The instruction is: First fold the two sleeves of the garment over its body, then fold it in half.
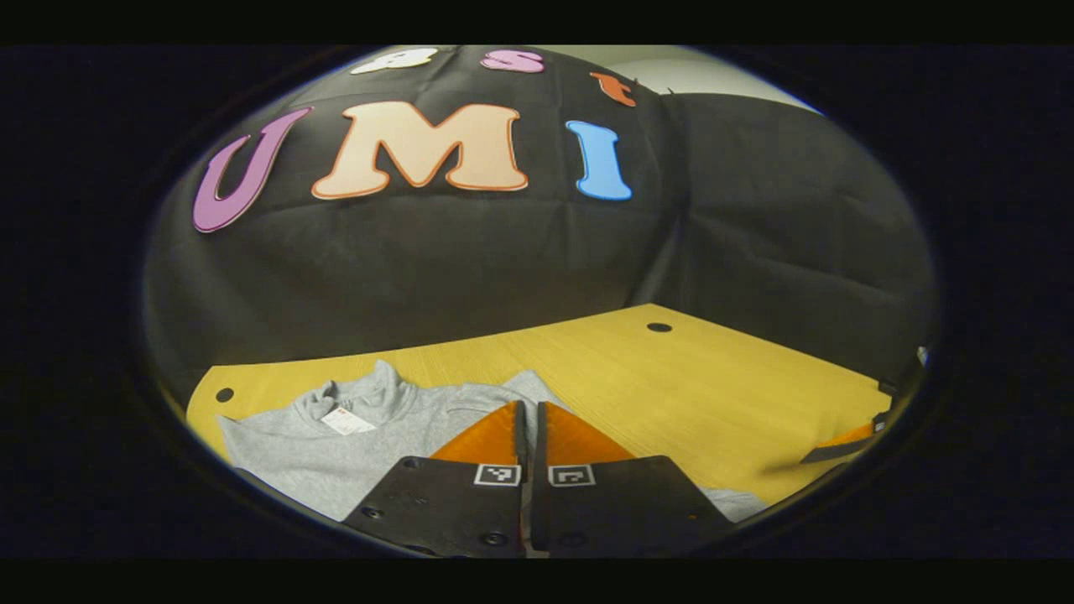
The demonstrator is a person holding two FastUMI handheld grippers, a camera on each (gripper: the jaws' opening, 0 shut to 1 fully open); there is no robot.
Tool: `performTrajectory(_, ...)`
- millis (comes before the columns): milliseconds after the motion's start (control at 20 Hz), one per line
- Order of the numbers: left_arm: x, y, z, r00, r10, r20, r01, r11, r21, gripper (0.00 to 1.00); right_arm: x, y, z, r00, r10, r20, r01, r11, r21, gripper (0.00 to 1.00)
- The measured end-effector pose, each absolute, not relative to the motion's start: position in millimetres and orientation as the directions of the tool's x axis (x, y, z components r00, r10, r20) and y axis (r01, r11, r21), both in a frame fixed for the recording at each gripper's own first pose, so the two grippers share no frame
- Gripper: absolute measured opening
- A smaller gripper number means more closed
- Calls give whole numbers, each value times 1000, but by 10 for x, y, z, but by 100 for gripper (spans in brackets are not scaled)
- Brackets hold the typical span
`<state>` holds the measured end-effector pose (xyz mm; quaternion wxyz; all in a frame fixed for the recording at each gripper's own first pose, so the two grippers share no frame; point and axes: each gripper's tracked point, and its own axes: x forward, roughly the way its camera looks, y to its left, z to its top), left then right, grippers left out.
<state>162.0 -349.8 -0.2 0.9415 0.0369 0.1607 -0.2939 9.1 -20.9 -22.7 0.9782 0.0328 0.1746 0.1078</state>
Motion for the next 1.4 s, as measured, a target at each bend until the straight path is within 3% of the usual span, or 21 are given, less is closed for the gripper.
performTrajectory(300,1641,-3601,-106,764,-550,-338,574,818,-35,0,121,-324,-280,916,204,-346,-176,978,110,98)
performTrajectory(350,1656,-3637,-79,759,-565,-323,583,811,-46,2,115,-300,-291,913,209,-351,-180,977,113,98)
performTrajectory(400,1636,-3634,-49,759,-571,-313,586,808,-52,11,107,-284,-295,911,211,-354,-184,977,111,98)
performTrajectory(500,1662,-3509,7,789,-535,-303,555,832,-24,99,97,-245,-315,906,222,-360,-195,975,111,98)
performTrajectory(600,1666,-3404,87,803,-519,-294,539,842,-12,90,89,-213,-310,904,228,-361,-202,973,110,93)
performTrajectory(650,1633,-3339,126,806,-516,-291,537,844,-11,90,89,-196,-300,903,232,-362,-206,972,110,98)
performTrajectory(750,1594,-3163,192,810,-509,-291,530,848,-11,91,67,-158,-287,900,240,-364,-212,970,116,98)
performTrajectory(800,1535,-3031,213,814,-502,-292,521,854,-13,96,50,-140,-286,898,244,-366,-215,969,119,98)
performTrajectory(900,1444,-2751,268,826,-482,-293,501,865,-12,93,16,-96,-250,898,247,-364,-220,969,114,98)
performTrajectory(950,1399,-2588,289,834,-468,-293,488,873,-5,98,-2,-77,-242,897,247,-367,-222,969,111,98)
performTrajectory(1000,1335,-2413,293,842,-451,-298,474,881,6,93,-36,-40,-240,895,249,-369,-224,968,111,98)
performTrajectory(1400,566,-1052,118,884,-317,-344,355,933,53,93,-314,223,-393,864,250,-438,-241,967,78,98)
